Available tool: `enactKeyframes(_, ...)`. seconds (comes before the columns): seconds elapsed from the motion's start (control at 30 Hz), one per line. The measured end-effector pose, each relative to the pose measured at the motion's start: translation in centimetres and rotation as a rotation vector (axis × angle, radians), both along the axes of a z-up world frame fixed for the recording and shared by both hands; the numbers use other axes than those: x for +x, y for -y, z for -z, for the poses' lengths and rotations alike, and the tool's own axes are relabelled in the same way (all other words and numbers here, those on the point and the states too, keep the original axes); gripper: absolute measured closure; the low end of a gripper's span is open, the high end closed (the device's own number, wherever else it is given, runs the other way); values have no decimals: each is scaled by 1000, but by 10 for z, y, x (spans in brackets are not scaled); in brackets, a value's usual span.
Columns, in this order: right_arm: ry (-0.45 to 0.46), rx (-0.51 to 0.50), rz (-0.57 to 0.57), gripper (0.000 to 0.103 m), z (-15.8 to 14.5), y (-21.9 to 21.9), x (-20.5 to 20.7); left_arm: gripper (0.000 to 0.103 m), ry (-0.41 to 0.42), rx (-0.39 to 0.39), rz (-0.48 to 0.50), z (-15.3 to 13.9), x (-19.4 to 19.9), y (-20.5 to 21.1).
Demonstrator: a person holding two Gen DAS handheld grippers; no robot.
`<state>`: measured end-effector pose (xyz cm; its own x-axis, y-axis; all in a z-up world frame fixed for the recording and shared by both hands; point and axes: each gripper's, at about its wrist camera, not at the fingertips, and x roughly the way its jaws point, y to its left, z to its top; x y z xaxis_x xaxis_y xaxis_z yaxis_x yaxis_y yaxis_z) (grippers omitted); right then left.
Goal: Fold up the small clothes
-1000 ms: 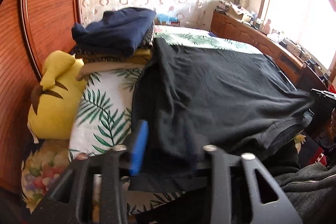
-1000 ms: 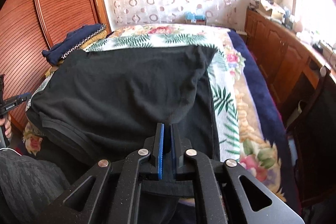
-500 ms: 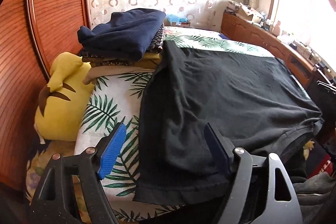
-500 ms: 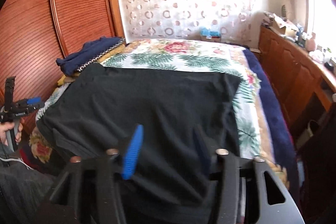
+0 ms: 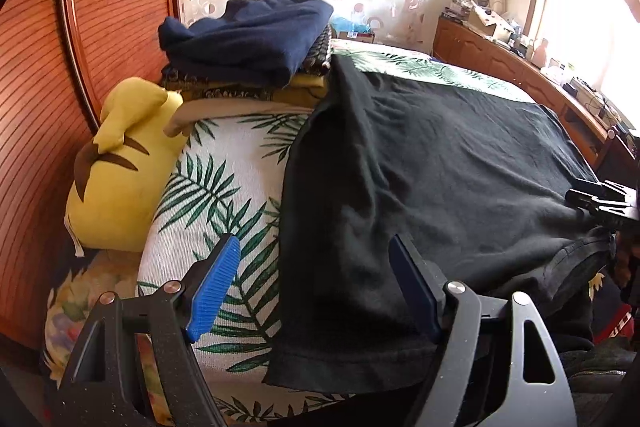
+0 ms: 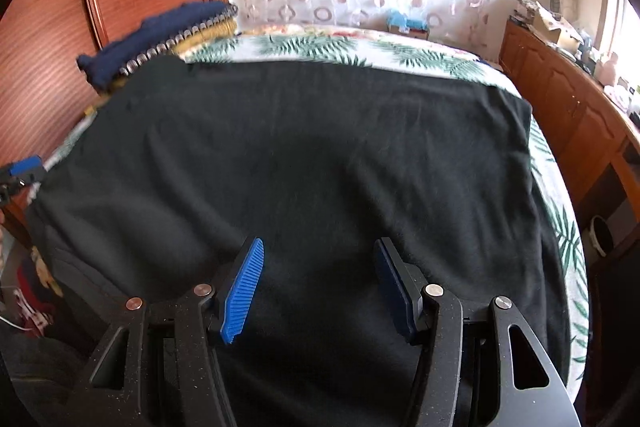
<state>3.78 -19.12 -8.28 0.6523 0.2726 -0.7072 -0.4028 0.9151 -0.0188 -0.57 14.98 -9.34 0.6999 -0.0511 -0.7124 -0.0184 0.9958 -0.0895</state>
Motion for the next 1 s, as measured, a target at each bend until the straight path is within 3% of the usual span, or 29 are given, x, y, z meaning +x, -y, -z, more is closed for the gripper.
enactKeyframes(0.3, 60, -13, 45, 27, 3, -9, 3, 26, -42, -69, -9, 16, 5, -10)
enactKeyframes(0.53, 87, -3, 42, 24, 10, -3, -10, 26, -26, -123, 21, 17, 3, -8)
enactKeyframes(0.6, 93, -2, 40, 24, 10, -3, -11, 35, -22, -125, 29, 16, 3, -6)
enactKeyframes(0.67, 98, -1, 39, 24, 11, -2, -15, 67, -22, -110, 36, 16, 3, -4)
enactKeyframes(0.77, 105, 2, 35, 23, 12, 0, -18, 86, -25, -138, 67, 16, 5, -4)
enactKeyframes(0.87, 110, 3, 31, 23, 12, 0, -20, 96, -8, -174, 93, 10, 6, -3)
enactKeyframes(1.0, 100, 11, 13, 23, 10, 4, -20, 96, 66, -219, 139, -16, 7, 6)
